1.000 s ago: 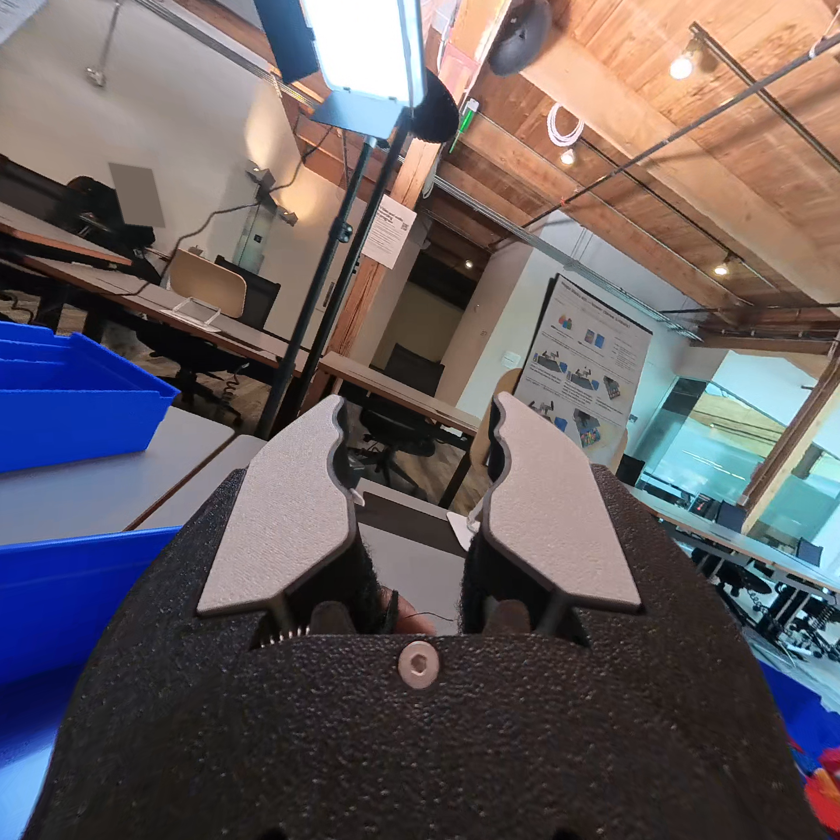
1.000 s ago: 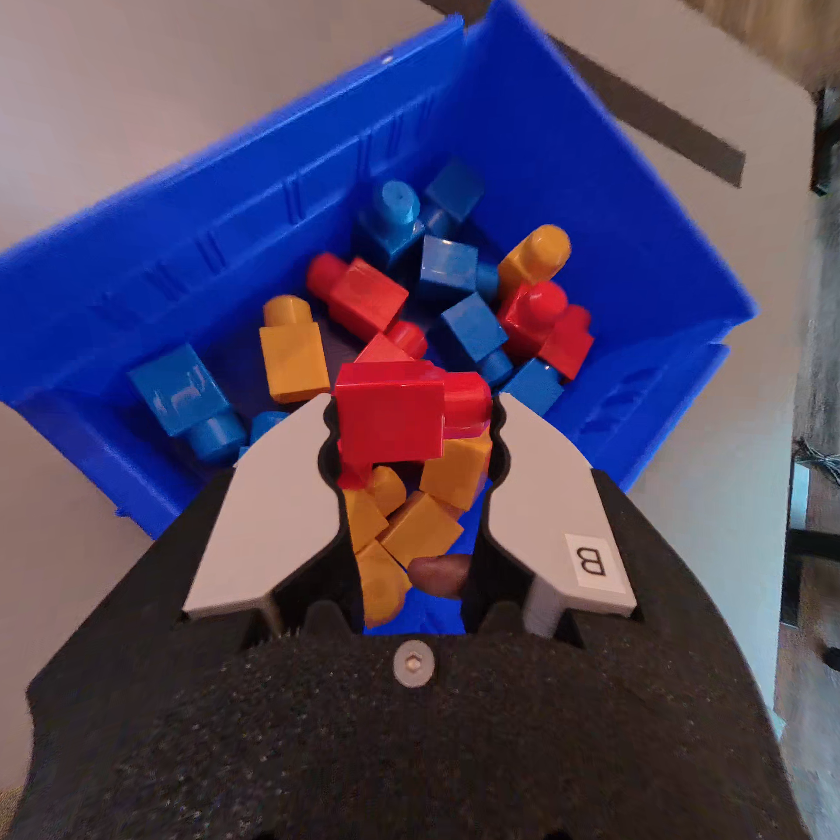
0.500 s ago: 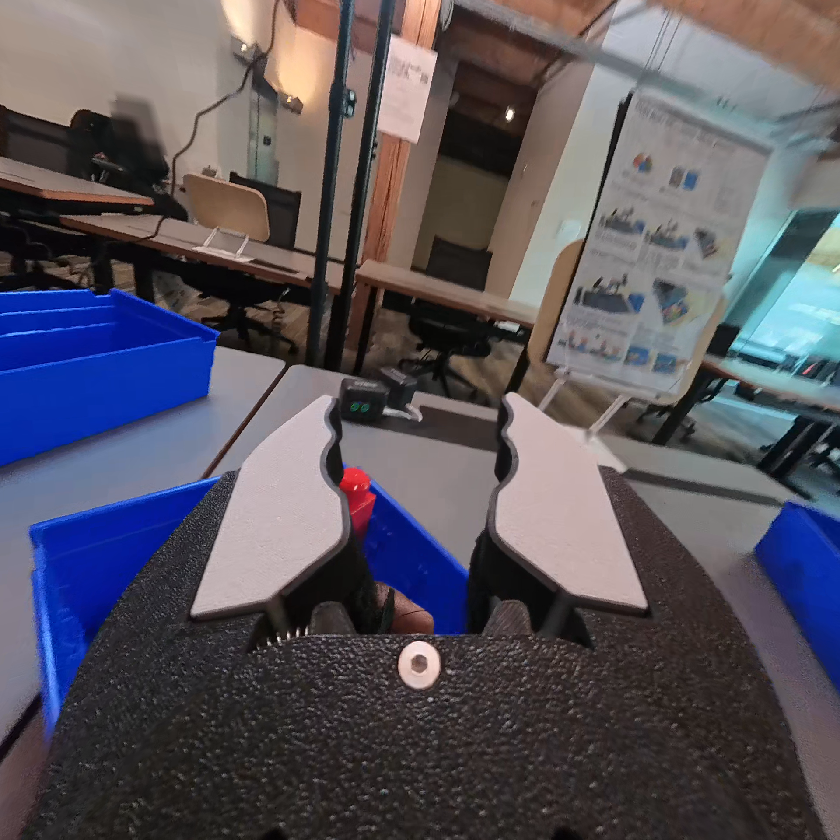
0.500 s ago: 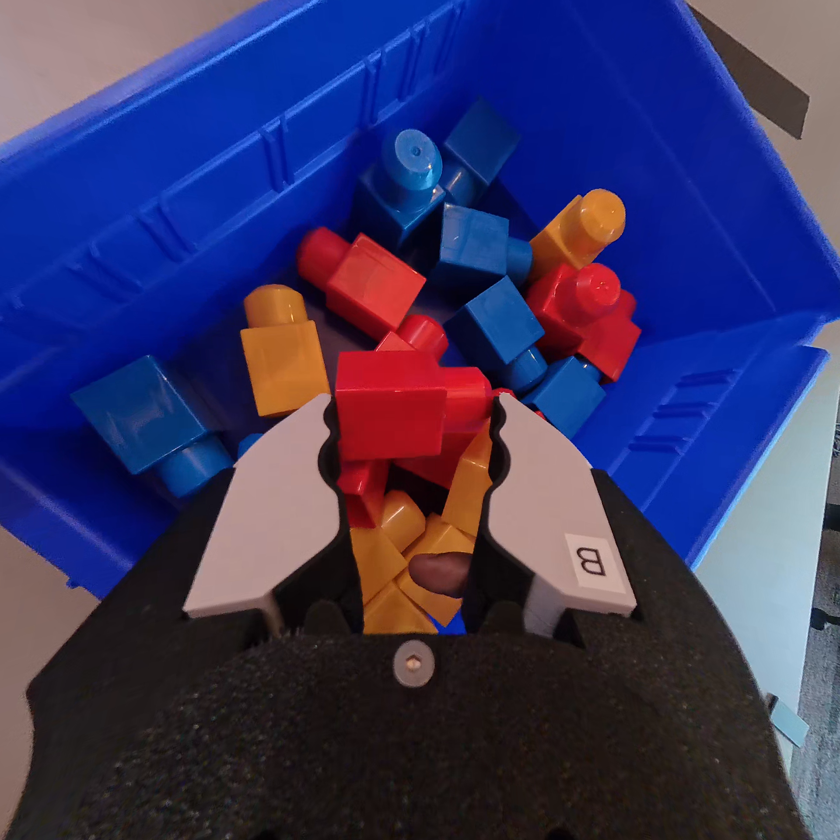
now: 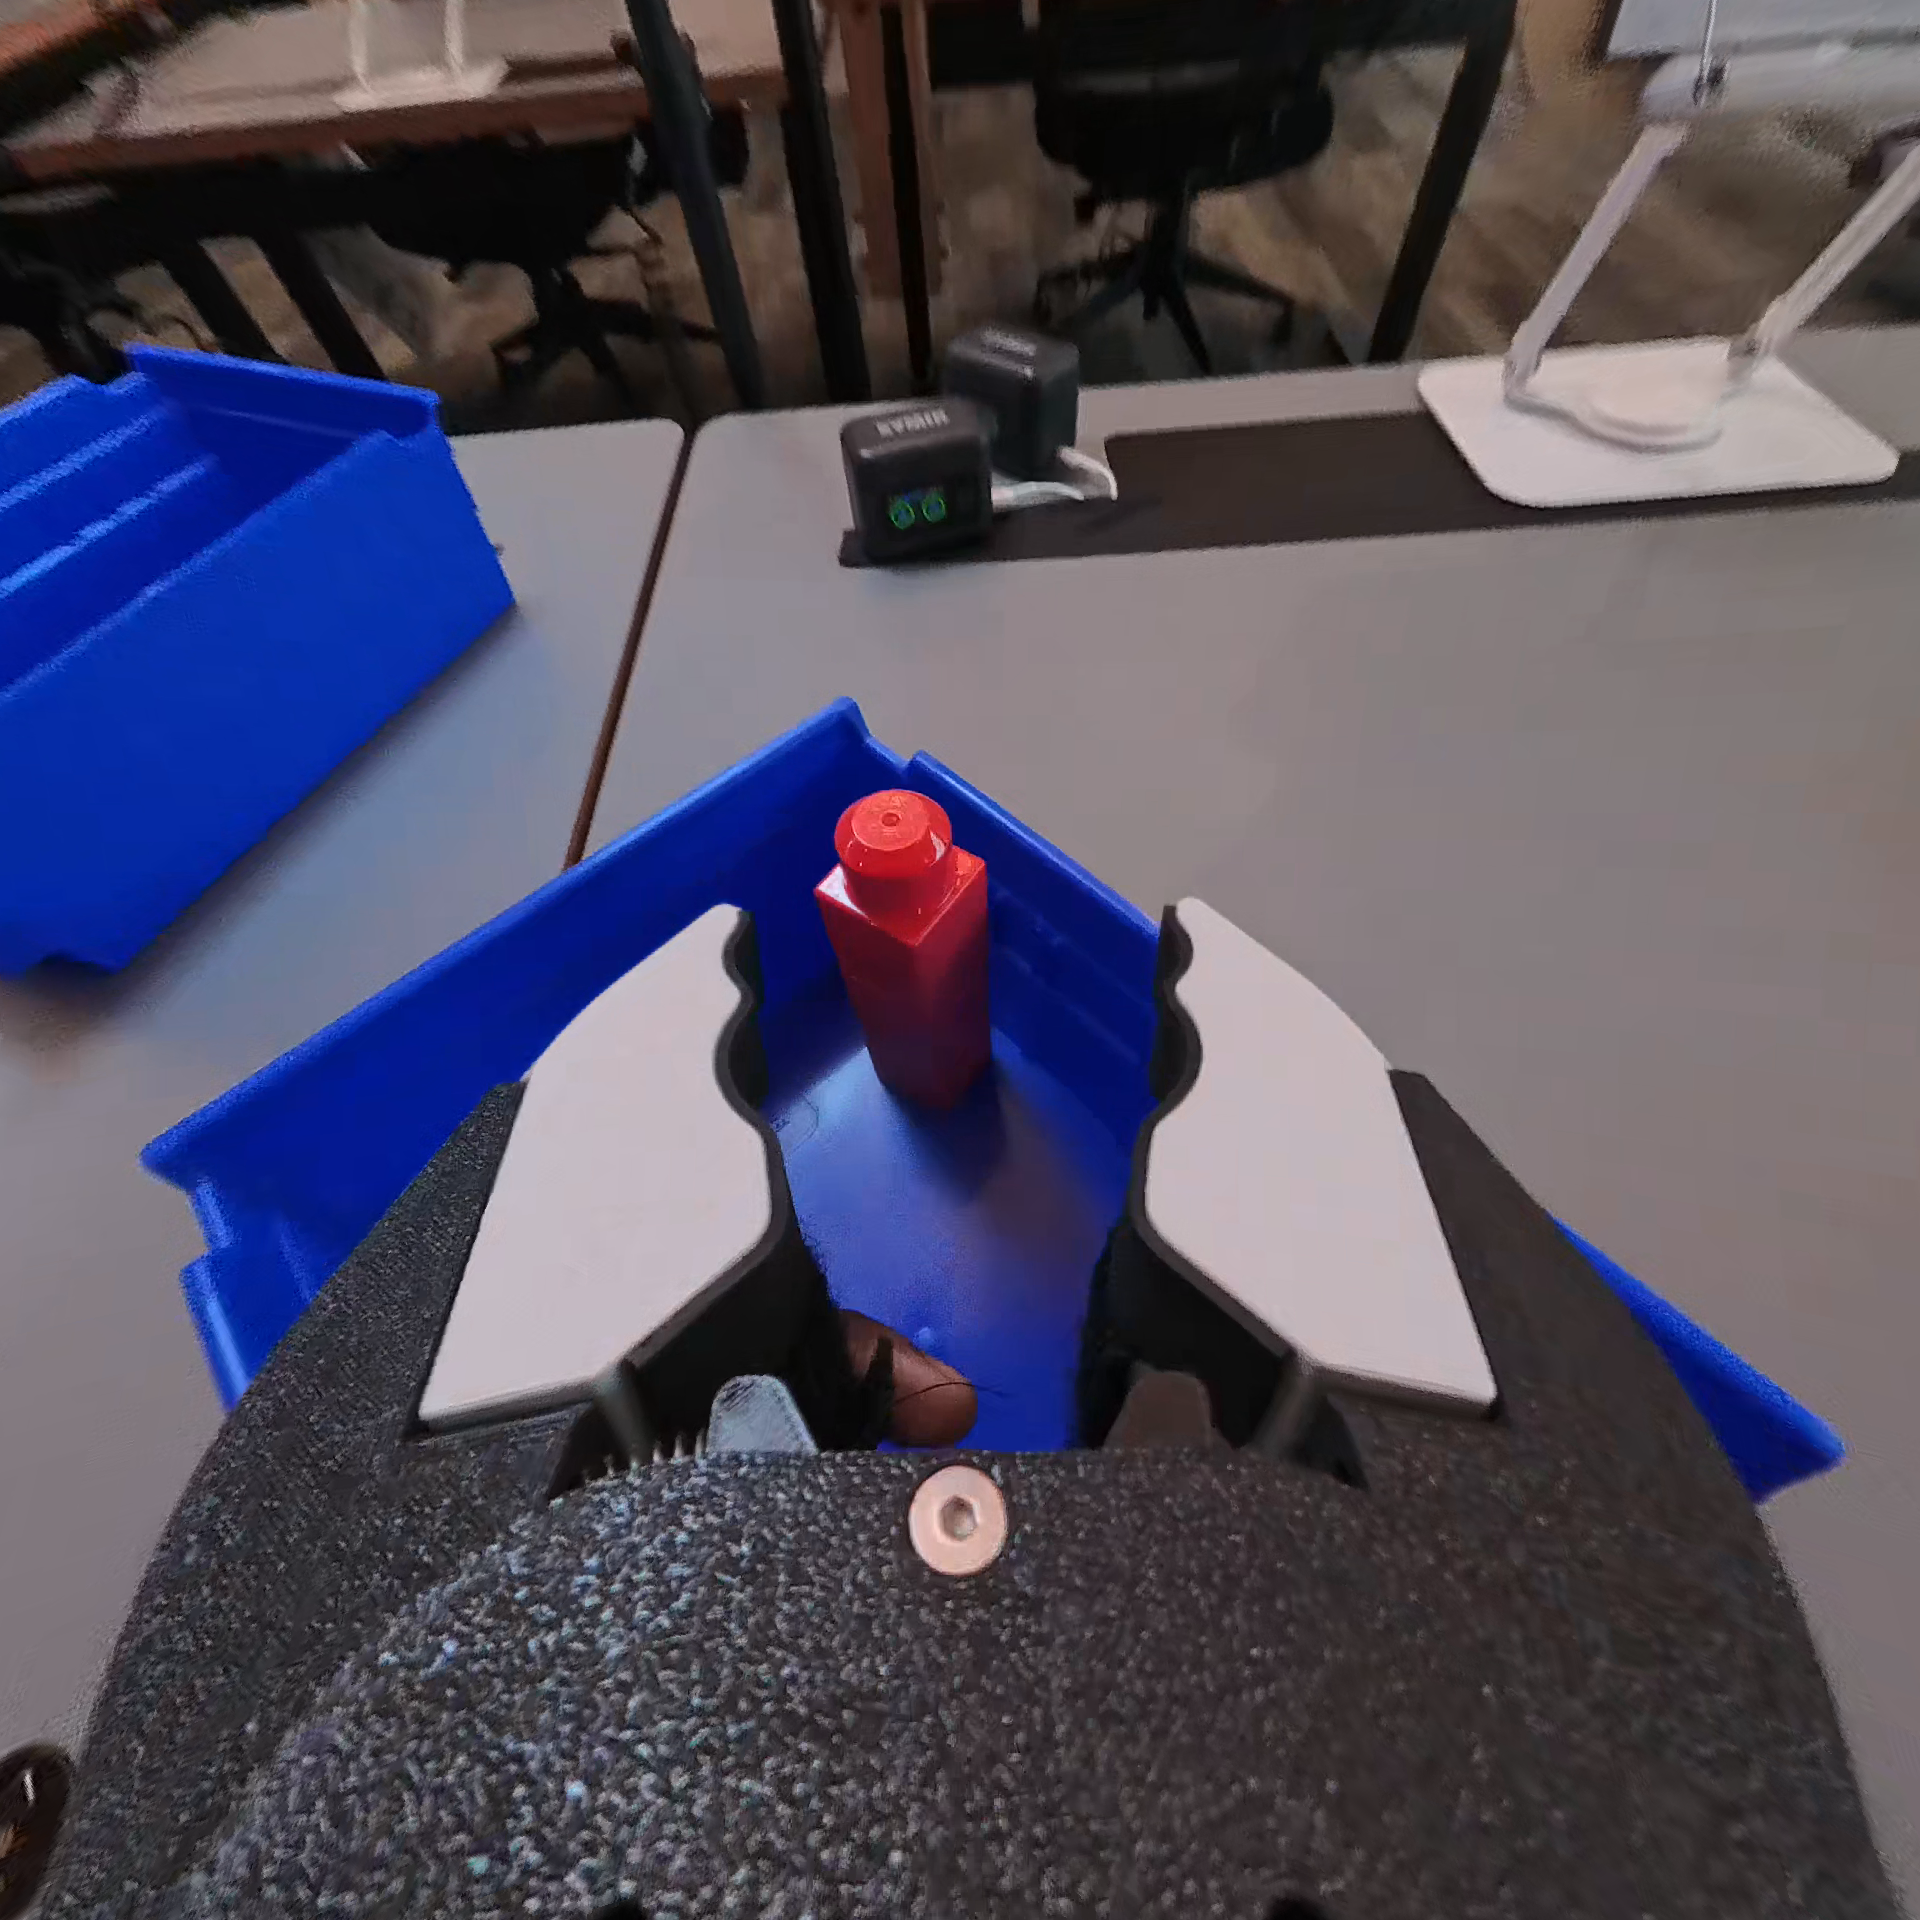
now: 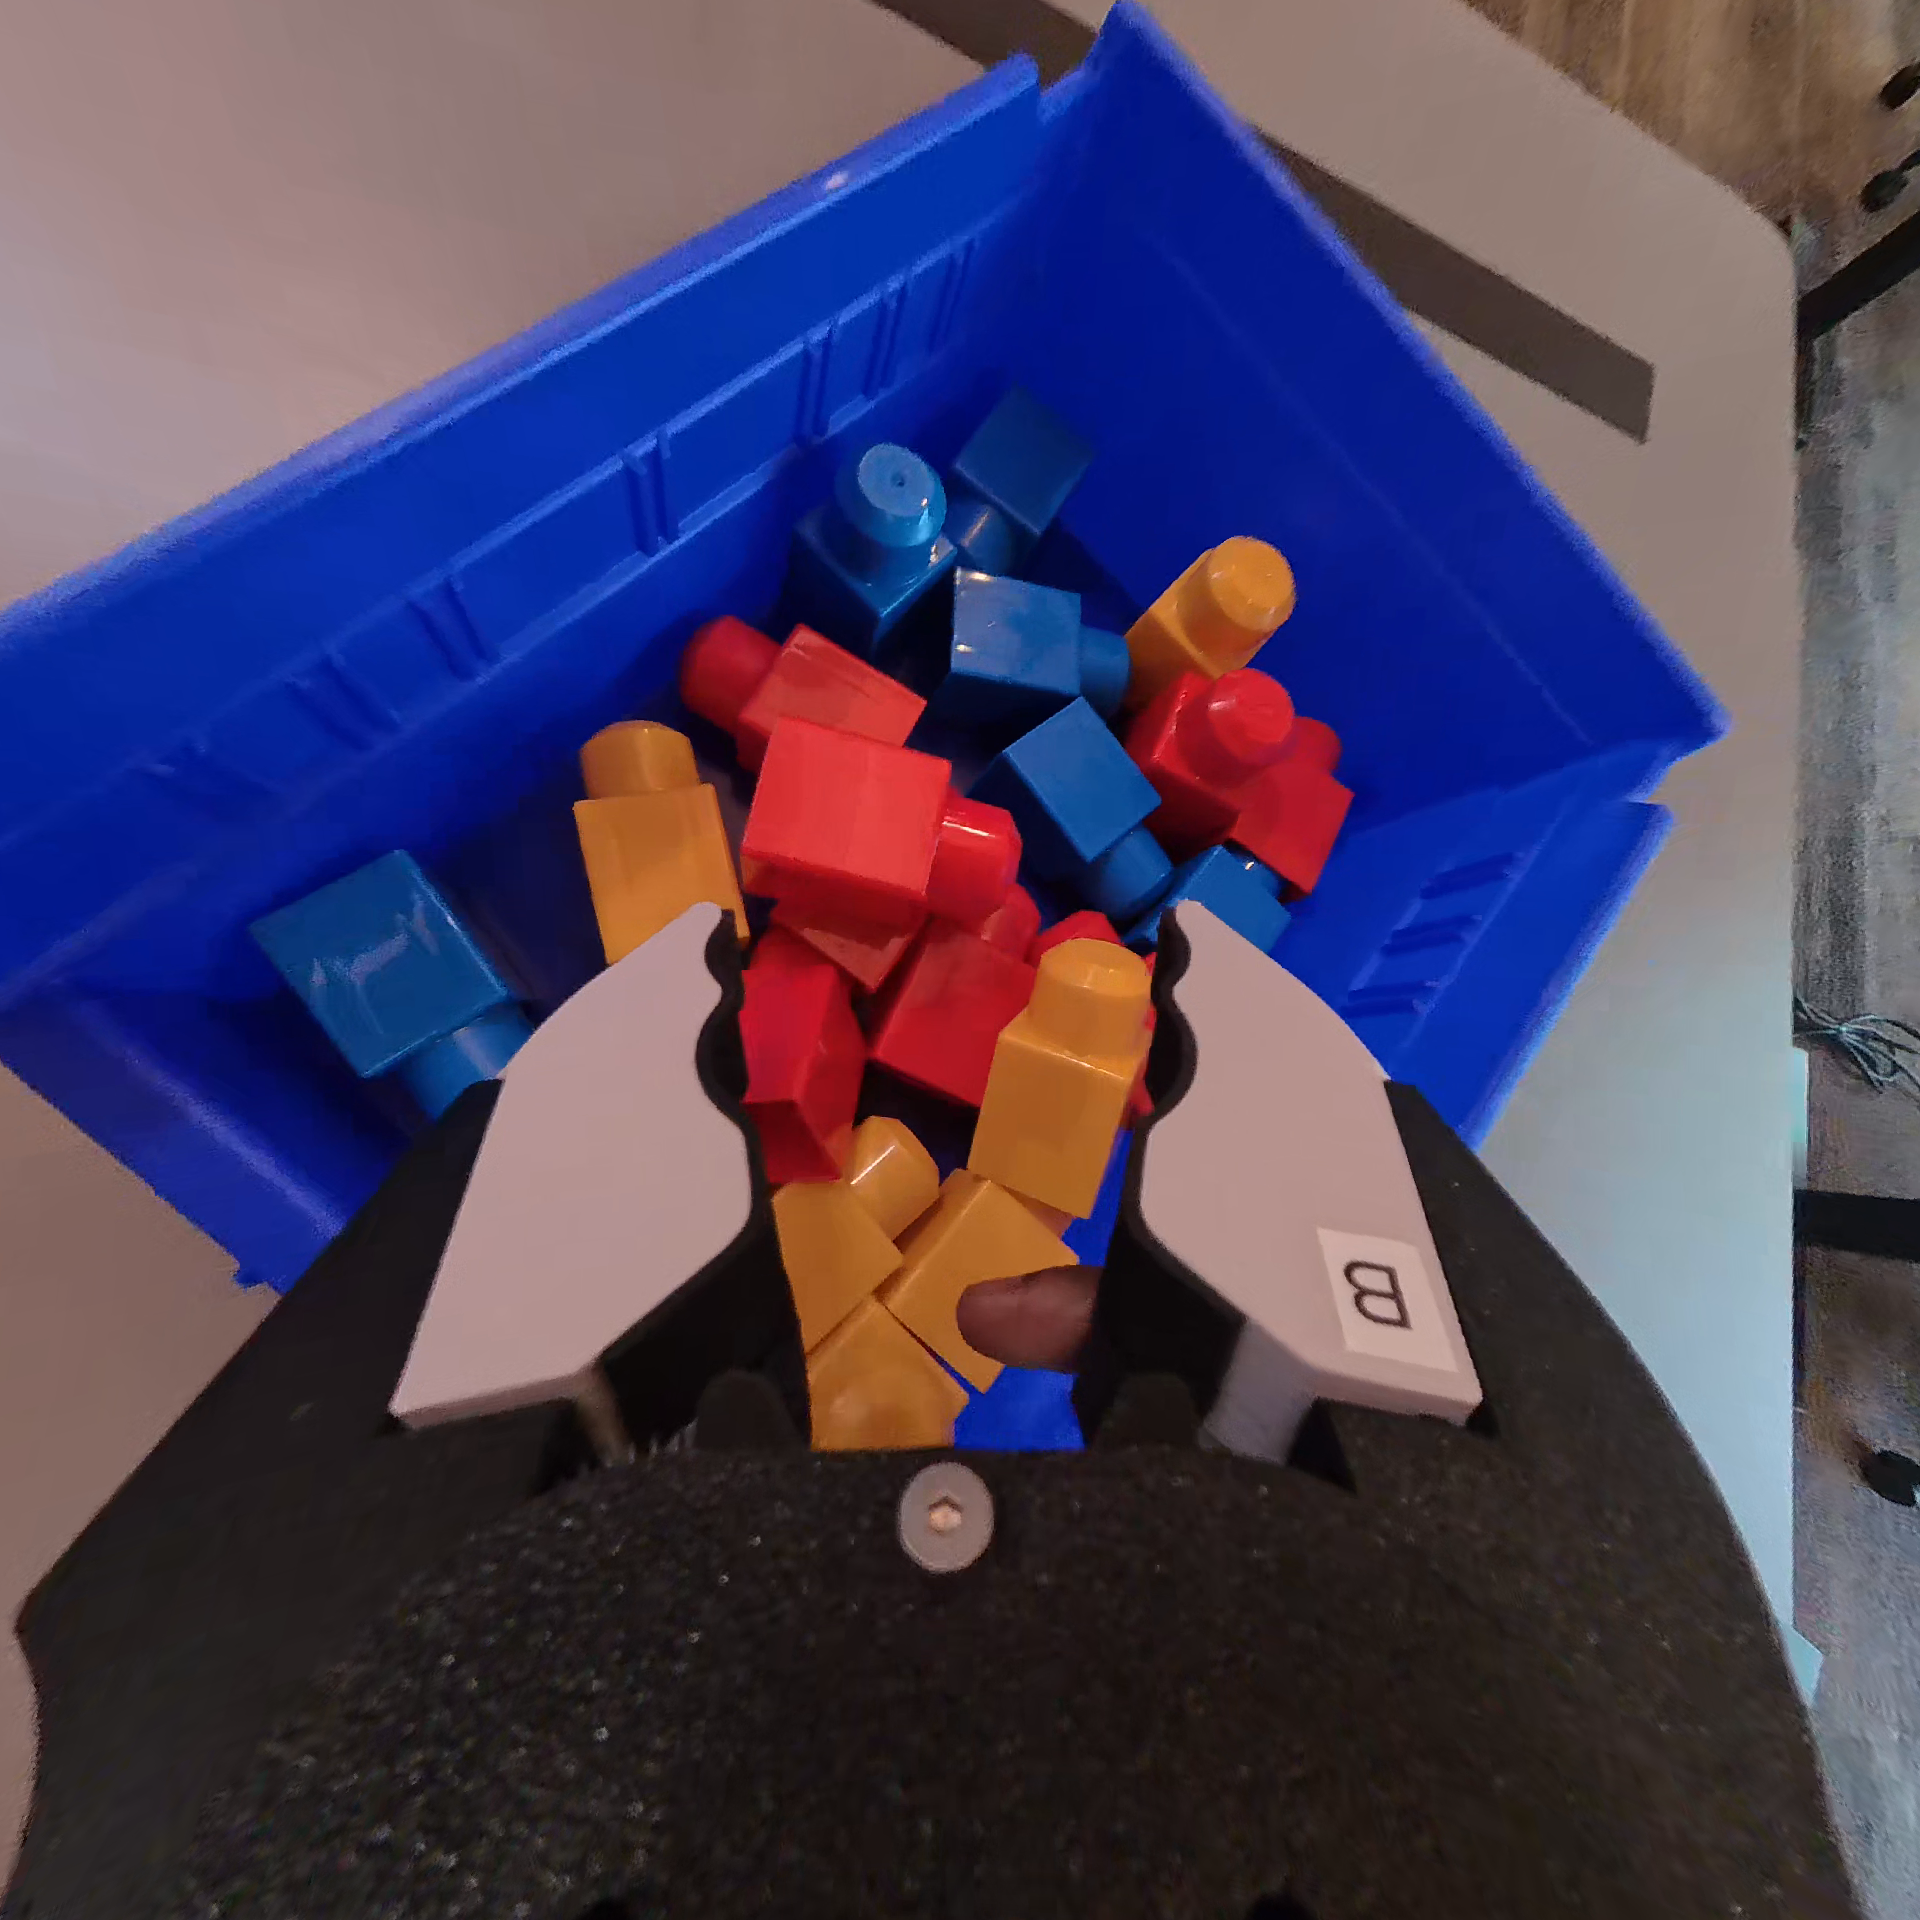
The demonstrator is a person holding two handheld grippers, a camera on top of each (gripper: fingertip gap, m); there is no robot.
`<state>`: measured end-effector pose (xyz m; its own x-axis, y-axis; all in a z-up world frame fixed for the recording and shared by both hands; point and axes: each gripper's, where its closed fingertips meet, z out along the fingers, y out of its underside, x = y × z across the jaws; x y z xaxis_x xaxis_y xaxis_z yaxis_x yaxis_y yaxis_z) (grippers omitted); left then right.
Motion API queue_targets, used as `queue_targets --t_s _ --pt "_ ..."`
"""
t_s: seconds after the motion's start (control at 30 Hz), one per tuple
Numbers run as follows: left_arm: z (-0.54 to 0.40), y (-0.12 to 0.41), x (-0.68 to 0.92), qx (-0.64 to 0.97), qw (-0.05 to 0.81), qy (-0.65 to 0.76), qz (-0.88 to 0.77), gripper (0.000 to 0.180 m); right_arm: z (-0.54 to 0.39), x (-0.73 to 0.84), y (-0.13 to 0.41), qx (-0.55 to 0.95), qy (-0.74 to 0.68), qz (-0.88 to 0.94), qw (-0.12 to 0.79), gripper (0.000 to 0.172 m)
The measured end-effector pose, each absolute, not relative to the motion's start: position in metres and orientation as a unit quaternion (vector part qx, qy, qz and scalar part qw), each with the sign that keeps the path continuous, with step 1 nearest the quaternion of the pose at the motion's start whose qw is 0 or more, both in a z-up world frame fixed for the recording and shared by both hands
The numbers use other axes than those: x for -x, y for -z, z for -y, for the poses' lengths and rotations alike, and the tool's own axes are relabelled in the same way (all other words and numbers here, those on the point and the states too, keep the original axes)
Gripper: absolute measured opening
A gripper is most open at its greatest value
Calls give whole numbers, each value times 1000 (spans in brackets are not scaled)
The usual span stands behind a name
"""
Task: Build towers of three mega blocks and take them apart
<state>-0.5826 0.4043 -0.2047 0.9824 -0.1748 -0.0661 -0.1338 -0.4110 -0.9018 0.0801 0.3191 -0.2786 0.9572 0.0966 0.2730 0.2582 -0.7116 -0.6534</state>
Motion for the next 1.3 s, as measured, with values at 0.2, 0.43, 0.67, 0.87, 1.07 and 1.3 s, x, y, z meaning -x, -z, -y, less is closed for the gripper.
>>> queue_targets --t_s 0.2,0.43,0.67,0.87,1.07,1.3 --pt "-442 246 590 866 474 33 -154 66 -315 -80 257 902 104 97 408 72" --pt "-453 263 580 859 471 85 -181 38 -313 -72 244 891 110 118 425 70" --pt "-402 119 541 691 686 203 -107 36 -326 14 188 780 18 227 583 63" --pt "-347 47 486 540 742 391 -63 36 -301 126 140 605 -51 357 710 64" --pt "-315 46 377 453 572 682 -52 36 -257 207 117 450 -33 422 786 62" --pt "-297 73 289 480 438 753 -100 36 -239 225 112 389 18 443 808 59"
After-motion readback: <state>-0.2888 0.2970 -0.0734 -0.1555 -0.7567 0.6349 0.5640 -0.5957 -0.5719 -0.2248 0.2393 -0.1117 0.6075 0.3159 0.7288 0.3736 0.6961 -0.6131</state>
